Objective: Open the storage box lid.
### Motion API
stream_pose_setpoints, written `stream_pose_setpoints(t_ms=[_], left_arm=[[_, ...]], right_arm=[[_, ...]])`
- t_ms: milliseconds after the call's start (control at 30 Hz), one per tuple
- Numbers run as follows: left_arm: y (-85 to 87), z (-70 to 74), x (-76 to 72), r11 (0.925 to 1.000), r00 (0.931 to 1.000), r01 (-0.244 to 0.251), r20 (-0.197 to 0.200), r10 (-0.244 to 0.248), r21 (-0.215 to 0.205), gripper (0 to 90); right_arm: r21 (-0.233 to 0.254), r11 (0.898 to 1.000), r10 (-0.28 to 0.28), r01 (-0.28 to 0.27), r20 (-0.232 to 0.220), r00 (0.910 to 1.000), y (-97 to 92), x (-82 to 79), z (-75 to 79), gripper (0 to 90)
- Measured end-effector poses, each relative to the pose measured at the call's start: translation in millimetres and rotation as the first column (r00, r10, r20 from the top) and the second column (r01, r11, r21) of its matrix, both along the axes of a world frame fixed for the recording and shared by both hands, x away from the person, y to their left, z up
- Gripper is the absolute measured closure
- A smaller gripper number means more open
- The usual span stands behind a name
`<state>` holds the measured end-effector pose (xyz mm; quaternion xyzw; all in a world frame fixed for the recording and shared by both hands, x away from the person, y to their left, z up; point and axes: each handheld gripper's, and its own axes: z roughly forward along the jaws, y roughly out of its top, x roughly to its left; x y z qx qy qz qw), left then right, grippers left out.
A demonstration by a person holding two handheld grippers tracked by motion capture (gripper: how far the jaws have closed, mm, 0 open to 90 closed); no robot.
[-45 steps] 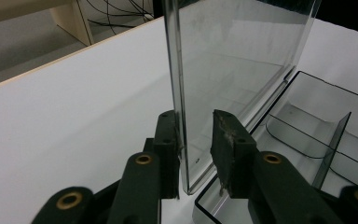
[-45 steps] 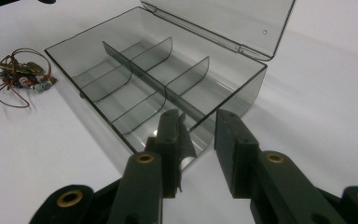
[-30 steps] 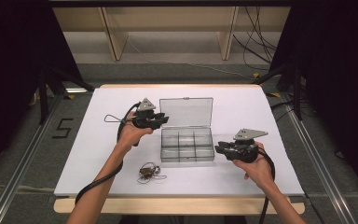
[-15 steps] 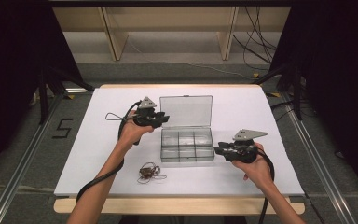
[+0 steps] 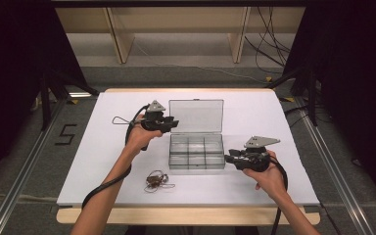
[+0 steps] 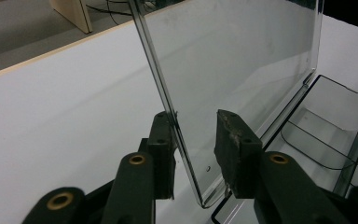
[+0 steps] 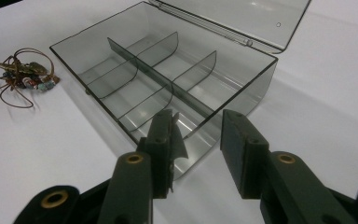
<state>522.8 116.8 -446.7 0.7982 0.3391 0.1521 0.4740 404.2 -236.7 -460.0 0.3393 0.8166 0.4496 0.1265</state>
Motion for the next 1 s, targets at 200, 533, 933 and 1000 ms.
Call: stream_pose_setpoints(t_ms=[200, 533, 933, 1000], left_arm=[[0.4, -0.7, 0.7, 0.9999, 1.0000, -0.007, -0.005, 0.007, -0.010, 67.1], [-0.6, -0.7, 2.2, 0.9999, 0.9994, -0.016, -0.029, 0.016, -0.004, 65.6], [-4.4, -0.4, 6.2, 0.9991, 0.9964, -0.042, -0.074, 0.042, 0.005, 61.9], [-5.7, -2.0, 6.3, 0.9977, 0.9950, -0.064, -0.078, 0.062, -0.023, 61.4]], right_arm=[[0.005, 1.000, -0.001, 0.001, 0.002, 1.0000, 0.1, -0.1, 0.1, 65.2], [0.014, 1.000, -0.003, 0.004, -0.035, 0.9994, 3.0, -1.9, -0.6, 64.7], [0.023, 1.000, 0.006, -0.006, -0.023, 0.9997, 3.0, -1.3, -0.6, 64.0], [0.009, 1.000, 0.016, -0.016, -0.009, 0.9998, 1.7, -0.2, 0.1, 63.9]])
